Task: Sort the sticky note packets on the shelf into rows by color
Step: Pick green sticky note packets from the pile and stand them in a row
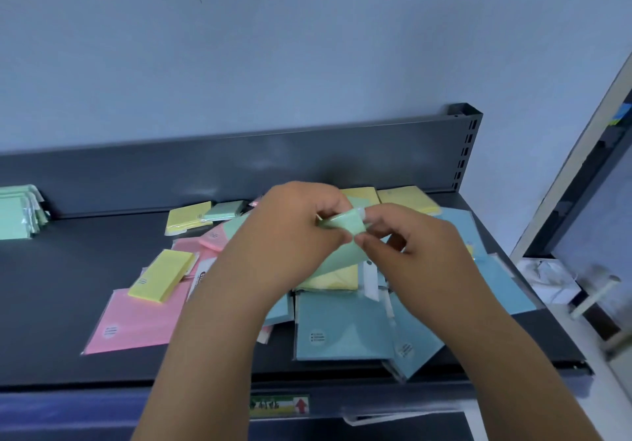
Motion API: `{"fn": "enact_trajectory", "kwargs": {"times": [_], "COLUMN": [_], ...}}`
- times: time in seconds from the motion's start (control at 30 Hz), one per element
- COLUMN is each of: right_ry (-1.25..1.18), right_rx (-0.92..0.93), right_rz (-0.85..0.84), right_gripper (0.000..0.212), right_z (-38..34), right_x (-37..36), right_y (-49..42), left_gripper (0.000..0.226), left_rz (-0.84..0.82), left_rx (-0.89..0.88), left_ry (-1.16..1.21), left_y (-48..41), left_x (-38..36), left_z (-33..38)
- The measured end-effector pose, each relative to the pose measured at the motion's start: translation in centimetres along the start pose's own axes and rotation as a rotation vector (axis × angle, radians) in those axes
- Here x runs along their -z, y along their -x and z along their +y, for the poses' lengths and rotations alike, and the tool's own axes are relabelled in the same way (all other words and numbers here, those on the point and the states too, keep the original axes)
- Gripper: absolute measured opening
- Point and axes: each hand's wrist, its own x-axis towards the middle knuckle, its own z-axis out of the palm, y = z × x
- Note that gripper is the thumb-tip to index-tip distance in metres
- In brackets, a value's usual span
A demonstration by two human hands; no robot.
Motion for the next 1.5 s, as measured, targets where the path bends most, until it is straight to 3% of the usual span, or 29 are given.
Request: {"fn": "enact_trajectory", "kwargs": {"times": [0.1, 0.23, 0.37, 0.47, 0.57, 0.7, 0.83, 0.93, 1.23, 1.5], "right_ry": [-0.081, -0.284, -0.374, -0.388, -0.361, -0.311, -0.312, -0.312, -0.250, 0.020], "right_rx": [-0.051, -0.174, -0.228, -0.261, -0.277, -0.257, -0.231, -0.273, -0.284, -0.161], "right_rz": [0.082, 0.216, 0.252, 0.253, 0.240, 0.231, 0.236, 0.212, 0.230, 0.138], "right_gripper": [0.022, 0.016, 0.018, 0.019, 0.017, 0.042, 0.020, 0.017, 0.017, 0.014], "right_z": [0.2, -0.2, -1.5, -3.3, -5.5, -9.8, -13.9, -15.9, -19.4, -20.5], "right_x": [0.8, 1.6, 0.6, -1.3, -4.3, -9.6, -15.7, -19.7, -25.2, -28.4], "right_y": [-0.1, -0.2, -0.5, -0.6, -0.6, -0.1, 1.3, 1.8, -1.2, -5.9], "left_gripper": [0.008, 0.014, 0.006, 0.003, 0.003, 0.005, 0.004, 0.005, 0.014, 0.014], "left_rz": [0.053, 0.196, 0.254, 0.280, 0.251, 0.219, 0.209, 0.228, 0.550, 0.609], "left_rx": [-0.047, 0.027, 0.088, 0.120, 0.121, 0.093, 0.087, 0.121, 0.253, 0.304], "left_ry": [0.055, 0.147, 0.402, 0.463, 0.487, 0.515, 0.513, 0.506, 0.562, 0.526], "left_y": [-0.2, 0.1, 0.9, 1.7, 3.0, 5.8, 8.9, 10.4, 9.6, 7.2], "left_x": [-0.6, 0.5, 2.1, 3.7, 6.1, 10.7, 15.6, 18.3, 21.7, 23.5], "left_z": [-0.1, -1.7, -3.1, -4.8, -7.4, -11.6, -16.9, -20.3, -23.8, -28.0]}}
